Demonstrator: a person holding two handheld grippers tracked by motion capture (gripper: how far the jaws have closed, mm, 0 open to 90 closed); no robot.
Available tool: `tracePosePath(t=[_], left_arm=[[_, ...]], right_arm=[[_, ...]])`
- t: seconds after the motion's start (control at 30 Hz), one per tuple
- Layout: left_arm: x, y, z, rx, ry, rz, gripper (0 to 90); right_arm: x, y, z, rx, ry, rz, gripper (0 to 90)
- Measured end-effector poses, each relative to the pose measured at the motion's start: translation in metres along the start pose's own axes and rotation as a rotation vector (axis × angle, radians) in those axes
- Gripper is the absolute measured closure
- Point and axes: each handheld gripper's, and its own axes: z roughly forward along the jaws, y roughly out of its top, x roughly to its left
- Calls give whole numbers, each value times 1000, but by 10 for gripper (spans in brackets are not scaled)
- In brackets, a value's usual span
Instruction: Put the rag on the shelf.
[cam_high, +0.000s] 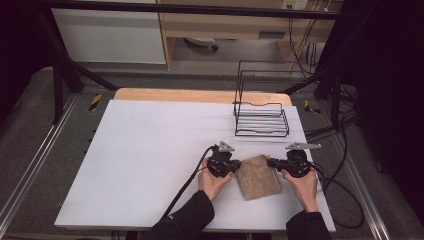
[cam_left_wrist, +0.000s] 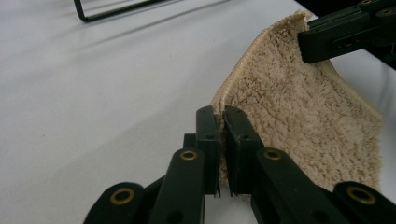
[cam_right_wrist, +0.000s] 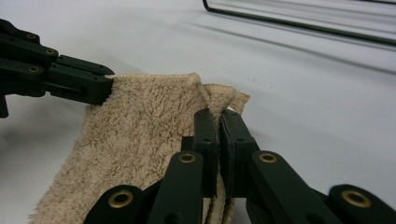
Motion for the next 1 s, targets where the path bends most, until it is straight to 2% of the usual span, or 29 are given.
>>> tracePosePath(t=[0.5, 1.0], left_arm=[[-11, 14, -23, -78, -13, 49, 850], [-24, 33, -40, -134, -27, 117, 852]], right_arm=[[14, 8, -28, -101, 4, -34, 868], [16, 14, -48, -184, -5, -39, 871]])
